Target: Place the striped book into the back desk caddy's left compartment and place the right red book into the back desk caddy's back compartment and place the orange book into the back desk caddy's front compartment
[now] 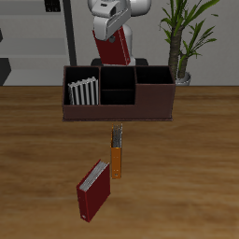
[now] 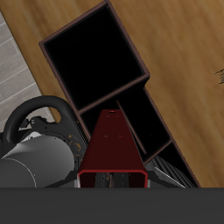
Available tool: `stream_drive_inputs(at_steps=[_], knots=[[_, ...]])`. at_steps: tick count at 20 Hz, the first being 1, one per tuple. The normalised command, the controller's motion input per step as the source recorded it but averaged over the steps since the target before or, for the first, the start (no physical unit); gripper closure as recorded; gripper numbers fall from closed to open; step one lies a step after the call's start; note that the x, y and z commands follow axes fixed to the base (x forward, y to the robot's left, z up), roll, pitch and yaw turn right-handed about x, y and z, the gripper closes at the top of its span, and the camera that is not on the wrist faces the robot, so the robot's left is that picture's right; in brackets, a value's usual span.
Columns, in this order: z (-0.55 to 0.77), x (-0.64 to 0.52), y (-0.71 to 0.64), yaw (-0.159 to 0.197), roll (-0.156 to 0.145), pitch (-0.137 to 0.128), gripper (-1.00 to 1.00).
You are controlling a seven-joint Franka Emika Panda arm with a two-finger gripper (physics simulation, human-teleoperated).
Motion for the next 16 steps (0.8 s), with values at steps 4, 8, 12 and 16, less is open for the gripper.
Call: stream_drive_inputs(at_steps=[4, 8, 12, 16], knots=[[-0.29, -0.03, -0.01, 0.183, 0.002, 0.107, 1.0], [-0.28, -0.02, -0.01, 0.242, 0.001, 0.083, 1.0], [-0.04, 0.05, -0.06, 0.119, -0.008, 0.017, 1.0], [0.08, 0.19, -0.06, 0.144, -0.033, 0.001, 1.0]])
